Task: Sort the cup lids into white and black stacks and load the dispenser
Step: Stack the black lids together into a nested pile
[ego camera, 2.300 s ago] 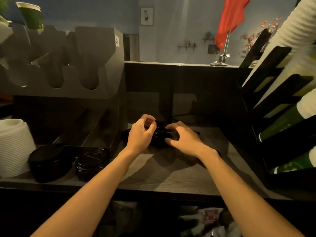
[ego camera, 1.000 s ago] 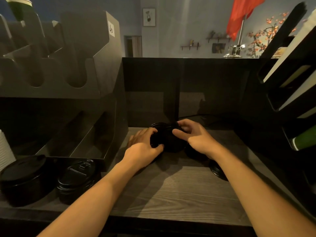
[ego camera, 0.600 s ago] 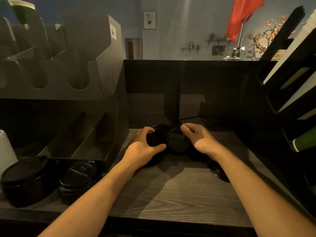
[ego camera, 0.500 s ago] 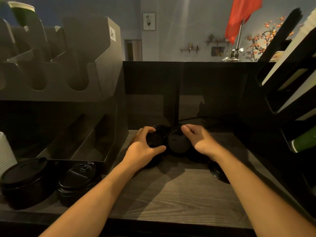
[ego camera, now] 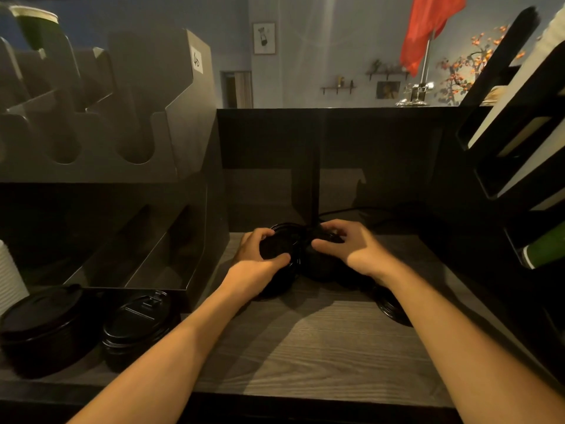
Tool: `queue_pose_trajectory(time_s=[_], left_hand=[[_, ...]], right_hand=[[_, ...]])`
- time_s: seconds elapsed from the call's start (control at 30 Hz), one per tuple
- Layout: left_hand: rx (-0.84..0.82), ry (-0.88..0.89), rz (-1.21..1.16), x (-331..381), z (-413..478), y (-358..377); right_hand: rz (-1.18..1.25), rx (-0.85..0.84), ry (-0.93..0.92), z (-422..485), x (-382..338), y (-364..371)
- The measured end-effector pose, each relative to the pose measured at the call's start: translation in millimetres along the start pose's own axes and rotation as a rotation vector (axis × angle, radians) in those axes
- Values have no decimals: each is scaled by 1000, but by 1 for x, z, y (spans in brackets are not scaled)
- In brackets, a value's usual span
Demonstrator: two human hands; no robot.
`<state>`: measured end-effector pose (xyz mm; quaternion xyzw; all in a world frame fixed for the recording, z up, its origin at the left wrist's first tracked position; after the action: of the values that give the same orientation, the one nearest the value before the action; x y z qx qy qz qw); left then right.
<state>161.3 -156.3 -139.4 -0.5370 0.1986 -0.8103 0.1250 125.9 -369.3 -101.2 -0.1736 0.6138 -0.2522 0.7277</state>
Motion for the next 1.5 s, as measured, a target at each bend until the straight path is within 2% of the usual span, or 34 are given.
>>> queue_pose_trajectory(time_s=[0.17, 0.33, 0.5, 0.63, 0.8, 0.9, 1.07, 1.13, 1.2, 1.27, 1.33, 1.43, 1.5], left_hand=[[39, -129, -34, -3, 5, -2], [87, 96, -26, 17, -10, -4], [34, 136, -321, 32, -20, -6], [1, 42, -591, 35, -20, -13], [-70, -81, -795, 41, -22, -17], [-130, -134, -804, 41, -23, -17], [-131, -151, -792, 39, -23, -17], [-96, -148, -774, 38, -22, -17], [30, -150, -756, 38, -20, -19], [207, -194, -781, 37, -17, -23], [345, -260, -829, 35, -14, -26], [441, -298, -797, 28, -12, -26], [468, -297, -758, 24, -11, -24]], right_hand=[[120, 31, 18, 3, 5, 1], [293, -2, -54, -1, 0, 3], [444, -102, -120, -8, -9, 11], [430, -73, -153, -11, -14, 15], [441, -85, -168, -12, -15, 15], [513, -83, -161, -14, -15, 15], [479, -60, -174, -16, -18, 27], [460, -60, -193, -17, -21, 32], [459, -38, -166, -16, -24, 38], [392, 2, -131, -15, -24, 41], [156, 0, -163, -16, -21, 42], [-318, -184, -225, -22, -20, 48], [-435, -247, -216, -26, -23, 52]])
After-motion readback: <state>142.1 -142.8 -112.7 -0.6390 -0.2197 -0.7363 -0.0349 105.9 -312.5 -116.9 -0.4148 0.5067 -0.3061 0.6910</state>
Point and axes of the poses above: each hand's wrist, its own z-axis towards the middle knuckle, its own y-axis out of the palm, x = y × z, the point moved 1 cm from there along z, towards the middle knuckle, and after that the axes turned 3 degrees about y, right-handed, at the moved point
